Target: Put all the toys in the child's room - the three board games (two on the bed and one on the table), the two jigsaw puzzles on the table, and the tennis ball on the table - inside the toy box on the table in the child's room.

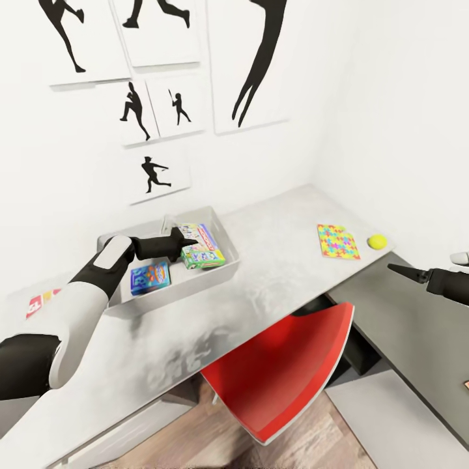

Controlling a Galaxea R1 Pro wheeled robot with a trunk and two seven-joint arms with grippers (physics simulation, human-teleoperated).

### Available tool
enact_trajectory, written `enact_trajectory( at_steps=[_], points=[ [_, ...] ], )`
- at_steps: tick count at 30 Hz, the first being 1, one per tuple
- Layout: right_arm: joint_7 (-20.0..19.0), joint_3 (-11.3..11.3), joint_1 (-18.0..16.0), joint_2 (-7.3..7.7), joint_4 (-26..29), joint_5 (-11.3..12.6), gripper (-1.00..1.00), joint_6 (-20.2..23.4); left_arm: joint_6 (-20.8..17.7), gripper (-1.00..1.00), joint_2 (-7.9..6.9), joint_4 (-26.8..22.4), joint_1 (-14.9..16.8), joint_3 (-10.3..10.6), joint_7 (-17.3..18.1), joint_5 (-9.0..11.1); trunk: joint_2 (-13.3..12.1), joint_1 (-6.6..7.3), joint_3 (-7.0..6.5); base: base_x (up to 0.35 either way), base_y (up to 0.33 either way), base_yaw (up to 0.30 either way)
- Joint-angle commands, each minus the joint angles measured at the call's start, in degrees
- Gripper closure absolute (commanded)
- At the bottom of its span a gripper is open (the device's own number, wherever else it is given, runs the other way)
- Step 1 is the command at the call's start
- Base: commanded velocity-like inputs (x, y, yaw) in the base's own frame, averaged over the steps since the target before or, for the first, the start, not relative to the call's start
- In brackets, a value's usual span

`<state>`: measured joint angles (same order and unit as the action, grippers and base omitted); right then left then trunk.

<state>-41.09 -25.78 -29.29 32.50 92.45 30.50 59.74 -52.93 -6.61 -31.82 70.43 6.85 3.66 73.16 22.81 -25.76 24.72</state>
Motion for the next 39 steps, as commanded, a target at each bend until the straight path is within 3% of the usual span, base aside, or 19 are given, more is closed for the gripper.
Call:
enact_trajectory(
  at_steps=[1, 14, 24, 39],
  points=[
    [-0.4, -0.06, -0.07, 0.01, 0.01, -0.27, -1.0, 0.26, 0.01, 1.0, -0.1, 0.01, 0.05, 0.27, 0.39, -0.12, 0.11, -0.03, 0.18, 0.0, 0.0, 0.0],
    [-0.4, -0.06, -0.07, 0.0, 0.01, -0.27, -1.0, 0.26, 0.21, 1.0, -0.15, -0.01, 0.88, 0.24, 0.4, -0.06, 0.11, -0.03, 1.35, 0.0, 0.0, 0.0],
    [-0.4, -0.04, -0.07, -0.08, 0.01, -0.26, -1.0, 0.26, 0.28, 1.0, -0.16, -0.01, 4.54, 0.23, 0.37, -0.1, 0.11, -0.03, 2.25, 0.0, 0.0, 0.0],
    [-0.4, -0.06, -0.07, -0.07, 0.01, -0.26, -1.0, 0.26, 0.37, 1.0, -0.22, 0.0, 4.59, 0.28, 0.4, -0.12, 0.11, -0.03, 3.6, 0.0, 0.0, 0.0]
  ],
)
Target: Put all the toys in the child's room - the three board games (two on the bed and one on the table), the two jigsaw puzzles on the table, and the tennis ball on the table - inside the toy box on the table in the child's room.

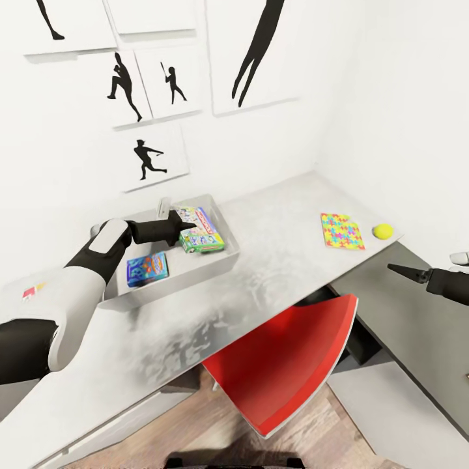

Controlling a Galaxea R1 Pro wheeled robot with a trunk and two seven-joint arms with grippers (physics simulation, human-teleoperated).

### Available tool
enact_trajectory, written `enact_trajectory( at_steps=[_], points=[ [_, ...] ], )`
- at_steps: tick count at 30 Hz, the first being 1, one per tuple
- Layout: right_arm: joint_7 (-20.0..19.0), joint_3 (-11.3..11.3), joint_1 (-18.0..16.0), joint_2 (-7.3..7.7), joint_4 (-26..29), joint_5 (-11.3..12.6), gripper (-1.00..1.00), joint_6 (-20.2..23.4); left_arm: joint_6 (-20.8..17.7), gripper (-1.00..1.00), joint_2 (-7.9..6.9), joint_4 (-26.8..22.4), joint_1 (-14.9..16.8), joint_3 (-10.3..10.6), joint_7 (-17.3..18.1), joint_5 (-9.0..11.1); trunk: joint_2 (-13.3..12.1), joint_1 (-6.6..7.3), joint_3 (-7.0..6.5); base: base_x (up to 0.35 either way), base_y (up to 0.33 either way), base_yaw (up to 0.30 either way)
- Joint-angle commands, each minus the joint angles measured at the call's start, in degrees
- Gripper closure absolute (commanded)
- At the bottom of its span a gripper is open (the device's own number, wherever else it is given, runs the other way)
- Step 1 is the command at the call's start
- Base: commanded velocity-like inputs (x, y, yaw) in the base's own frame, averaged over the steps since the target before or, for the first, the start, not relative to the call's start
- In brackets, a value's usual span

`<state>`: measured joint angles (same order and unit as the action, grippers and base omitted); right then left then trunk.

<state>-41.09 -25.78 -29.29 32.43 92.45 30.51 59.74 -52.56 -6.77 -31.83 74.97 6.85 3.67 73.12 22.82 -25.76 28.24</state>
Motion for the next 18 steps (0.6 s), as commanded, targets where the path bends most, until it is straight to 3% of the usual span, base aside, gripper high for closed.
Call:
enact_trajectory(
  at_steps=[1, 18],
  points=[
    [-0.4, -0.06, -0.06, 0.0, 0.01, -0.28, -1.0, 0.26, 0.02, 1.0, -0.07, 0.02, 0.02, 0.29, 0.41, -0.07, 0.1, -0.03, 0.18, 0.0, 0.0, 0.0],
    [-0.4, -0.06, -0.06, 0.03, 0.01, -0.28, -1.0, 0.26, 0.35, 1.0, -0.09, 0.02, -0.24, 0.42, 0.39, -0.03, 0.1, -0.03, 1.12, 0.0, 0.0, 0.0]
  ],
)
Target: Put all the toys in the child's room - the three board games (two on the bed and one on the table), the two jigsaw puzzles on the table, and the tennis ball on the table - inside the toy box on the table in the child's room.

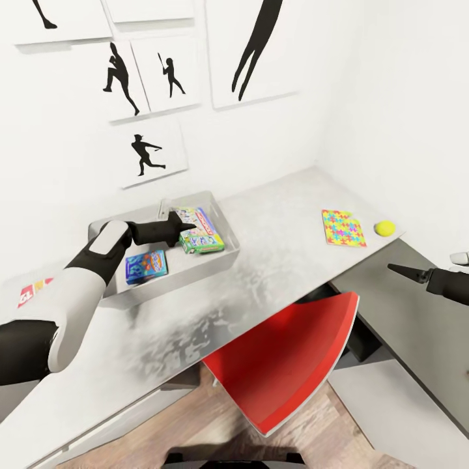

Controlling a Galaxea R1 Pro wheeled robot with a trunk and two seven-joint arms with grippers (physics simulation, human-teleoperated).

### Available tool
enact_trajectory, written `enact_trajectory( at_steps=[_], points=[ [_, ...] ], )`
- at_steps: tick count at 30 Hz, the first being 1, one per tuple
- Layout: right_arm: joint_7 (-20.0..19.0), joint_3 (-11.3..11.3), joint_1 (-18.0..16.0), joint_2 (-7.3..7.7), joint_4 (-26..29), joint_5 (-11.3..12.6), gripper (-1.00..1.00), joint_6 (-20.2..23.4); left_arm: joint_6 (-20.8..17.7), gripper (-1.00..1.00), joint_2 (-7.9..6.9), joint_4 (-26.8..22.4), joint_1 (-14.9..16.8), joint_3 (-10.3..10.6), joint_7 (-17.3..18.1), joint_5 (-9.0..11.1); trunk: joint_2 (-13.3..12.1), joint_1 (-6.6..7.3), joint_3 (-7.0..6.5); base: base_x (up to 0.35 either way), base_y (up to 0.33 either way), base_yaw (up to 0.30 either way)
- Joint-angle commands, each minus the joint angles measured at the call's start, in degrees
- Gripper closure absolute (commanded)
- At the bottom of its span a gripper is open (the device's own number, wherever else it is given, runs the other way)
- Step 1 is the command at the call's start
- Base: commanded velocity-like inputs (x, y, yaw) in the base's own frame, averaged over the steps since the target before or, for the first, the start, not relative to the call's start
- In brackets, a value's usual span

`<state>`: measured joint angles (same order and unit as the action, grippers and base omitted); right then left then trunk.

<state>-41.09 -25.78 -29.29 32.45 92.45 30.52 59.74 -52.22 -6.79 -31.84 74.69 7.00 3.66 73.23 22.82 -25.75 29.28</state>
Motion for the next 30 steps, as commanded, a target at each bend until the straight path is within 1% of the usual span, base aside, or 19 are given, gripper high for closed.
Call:
enact_trajectory(
  at_steps=[1, 8, 13, 16, 23, 27, 30],
  points=[
    [-0.4, -0.06, -0.06, 0.0, 0.01, -0.29, -1.0, 0.26, 0.16, 1.0, -0.06, 0.05, -0.02, 0.28, 0.39, -0.12, 0.1, -0.03, 0.09, 0.0, 0.0, 0.0],
    [-0.4, -0.06, -0.06, 0.06, 0.01, -0.29, -1.0, 0.26, 1.8, 1.0, -0.06, 0.1, -0.48, 0.3, 0.52, -0.35, 0.1, -0.03, 0.1, 0.0, 0.0, 0.0],
    [-0.4, -0.06, -0.06, 0.07, 0.01, -0.29, -1.0, 0.26, 4.55, 1.0, 0.06, 0.46, -1.07, 0.24, 1.07, -3.45, 0.1, -0.03, 0.1, 0.0, 0.0, 0.0],
    [-0.4, -0.08, -0.06, 0.07, 0.01, -0.29, -1.0, 0.26, 5.99, 1.0, 0.1, 1.72, -1.24, 0.22, 1.64, -4.32, 0.1, -0.03, 0.1, 0.0, 0.0, 0.0],
    [-0.4, -0.13, -0.06, 0.13, 0.01, -0.29, -1.0, 0.26, 6.56, 1.0, 0.06, 2.84, -1.34, 0.28, 3.71, -4.6, 0.1, -0.03, 0.11, 0.0, 0.0, 0.0],
    [-0.4, -0.14, -0.06, 0.11, 0.01, -0.29, -1.0, 0.26, 6.6, 1.0, -0.04, 3.13, -1.63, 0.35, 6.12, -4.66, 0.1, -0.03, 0.3, 0.0, 0.0, 0.0],
    [-0.4, -0.14, -0.06, 0.1, 0.01, -0.29, -1.0, 0.26, 6.57, 1.0, -0.05, 3.16, -1.64, 0.37, 6.63, -4.67, 0.1, -0.03, 0.53, 0.0, 0.0, 0.0]
  ],
)
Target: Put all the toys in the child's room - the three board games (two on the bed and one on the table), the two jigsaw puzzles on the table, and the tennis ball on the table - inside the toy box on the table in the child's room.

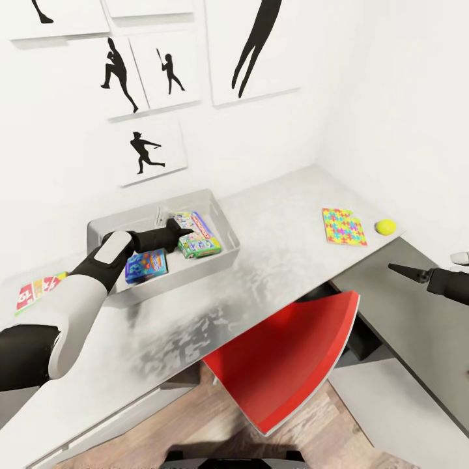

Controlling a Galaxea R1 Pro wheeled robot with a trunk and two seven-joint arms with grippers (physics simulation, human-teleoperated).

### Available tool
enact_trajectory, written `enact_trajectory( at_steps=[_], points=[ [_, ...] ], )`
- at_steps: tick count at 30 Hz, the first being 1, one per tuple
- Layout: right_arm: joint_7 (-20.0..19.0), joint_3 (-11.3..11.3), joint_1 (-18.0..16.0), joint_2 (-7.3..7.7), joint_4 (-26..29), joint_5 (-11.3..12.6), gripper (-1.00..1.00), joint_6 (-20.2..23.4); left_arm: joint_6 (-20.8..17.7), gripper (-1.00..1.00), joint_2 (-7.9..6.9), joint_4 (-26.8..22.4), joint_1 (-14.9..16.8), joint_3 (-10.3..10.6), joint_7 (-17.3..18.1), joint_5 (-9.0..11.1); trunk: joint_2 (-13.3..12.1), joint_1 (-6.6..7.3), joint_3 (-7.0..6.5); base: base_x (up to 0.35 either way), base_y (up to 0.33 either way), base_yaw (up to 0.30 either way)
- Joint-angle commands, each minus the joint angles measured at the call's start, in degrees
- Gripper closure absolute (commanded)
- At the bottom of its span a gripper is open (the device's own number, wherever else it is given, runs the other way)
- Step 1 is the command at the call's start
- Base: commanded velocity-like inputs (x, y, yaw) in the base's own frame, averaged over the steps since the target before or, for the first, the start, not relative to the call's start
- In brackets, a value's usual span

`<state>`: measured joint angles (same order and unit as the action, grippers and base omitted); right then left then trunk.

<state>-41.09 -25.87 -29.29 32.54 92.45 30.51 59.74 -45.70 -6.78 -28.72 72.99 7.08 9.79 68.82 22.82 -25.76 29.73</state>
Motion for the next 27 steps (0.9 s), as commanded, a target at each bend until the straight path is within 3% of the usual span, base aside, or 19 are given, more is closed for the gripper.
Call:
enact_trajectory(
  at_steps=[1, 19, 20, 27],
  points=[
    [-0.4, -0.06, -0.06, -0.01, 0.01, -0.28, -1.0, 0.26, 0.03, 1.0, -0.07, 0.05, 0.05, 0.29, 0.62, -0.26, 0.1, -0.03, 0.17, 0.0, 0.0, 0.0],
    [-0.4, -0.06, -0.06, -0.02, 0.01, -0.28, -1.0, 0.26, -0.33, 1.0, -0.01, 0.07, 0.08, 0.3, 0.86, -0.24, 0.1, -0.03, 1.04, 0.0, 0.0, 0.0],
    [-0.4, -0.06, -0.06, -0.02, 0.01, -0.28, -1.0, 0.26, -0.37, -1.0, -0.01, 0.07, 0.11, 0.3, 0.82, -0.25, 0.1, -0.03, 1.04, 0.0, 0.0, 0.0],
    [-0.4, -0.06, -0.06, -0.02, 0.01, -0.28, -1.0, 0.26, -0.68, -1.0, 0.06, 0.88, 0.5, 0.23, 0.02, -0.34, 0.1, -0.03, 1.04, 0.0, 0.0, 0.0]
  ],
)
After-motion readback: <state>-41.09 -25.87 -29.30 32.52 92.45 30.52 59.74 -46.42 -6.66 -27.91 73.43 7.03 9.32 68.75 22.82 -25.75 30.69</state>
